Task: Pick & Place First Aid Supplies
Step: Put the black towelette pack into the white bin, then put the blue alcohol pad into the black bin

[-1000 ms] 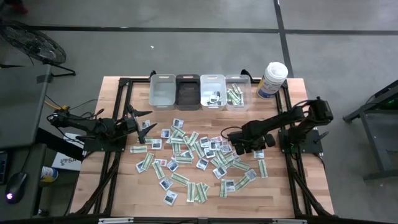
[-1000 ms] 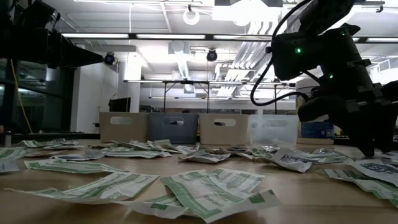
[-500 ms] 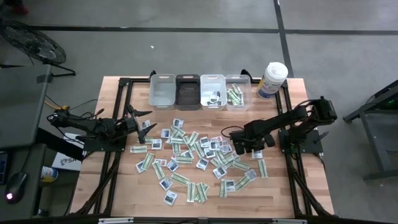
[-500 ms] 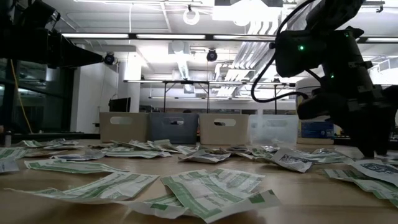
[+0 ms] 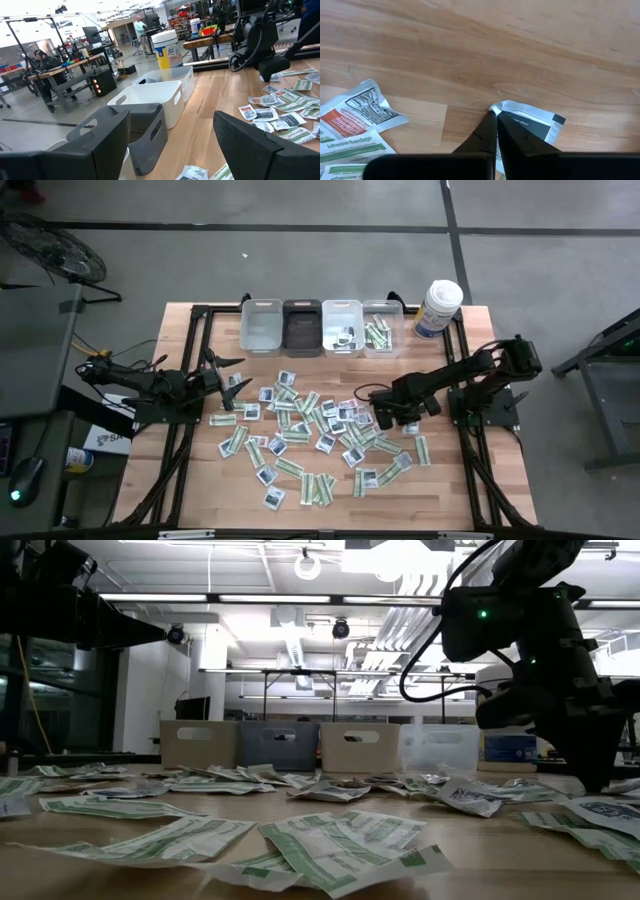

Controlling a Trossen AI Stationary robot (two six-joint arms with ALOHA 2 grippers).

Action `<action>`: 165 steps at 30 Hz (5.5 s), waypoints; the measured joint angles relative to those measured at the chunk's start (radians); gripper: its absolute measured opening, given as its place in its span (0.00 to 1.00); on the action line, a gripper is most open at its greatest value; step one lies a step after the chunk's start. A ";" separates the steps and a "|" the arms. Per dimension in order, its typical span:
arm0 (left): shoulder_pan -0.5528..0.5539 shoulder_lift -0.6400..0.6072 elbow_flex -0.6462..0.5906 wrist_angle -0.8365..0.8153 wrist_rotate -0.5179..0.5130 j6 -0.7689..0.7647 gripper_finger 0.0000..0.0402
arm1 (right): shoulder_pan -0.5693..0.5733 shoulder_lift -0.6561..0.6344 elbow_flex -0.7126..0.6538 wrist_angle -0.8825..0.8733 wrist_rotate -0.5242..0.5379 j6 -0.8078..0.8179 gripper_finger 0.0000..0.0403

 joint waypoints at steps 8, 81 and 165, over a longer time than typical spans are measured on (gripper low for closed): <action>0.000 0.000 0.000 0.000 0.000 0.000 0.70 | 0.003 -0.012 0.027 -0.039 0.039 -0.051 0.00; 0.000 0.000 0.000 0.000 0.000 0.000 0.70 | -0.630 0.427 0.942 -0.027 0.092 -2.242 0.00; 0.000 0.000 0.000 -0.006 0.000 0.000 0.70 | 0.273 -0.305 -0.150 0.244 -0.164 -0.016 0.33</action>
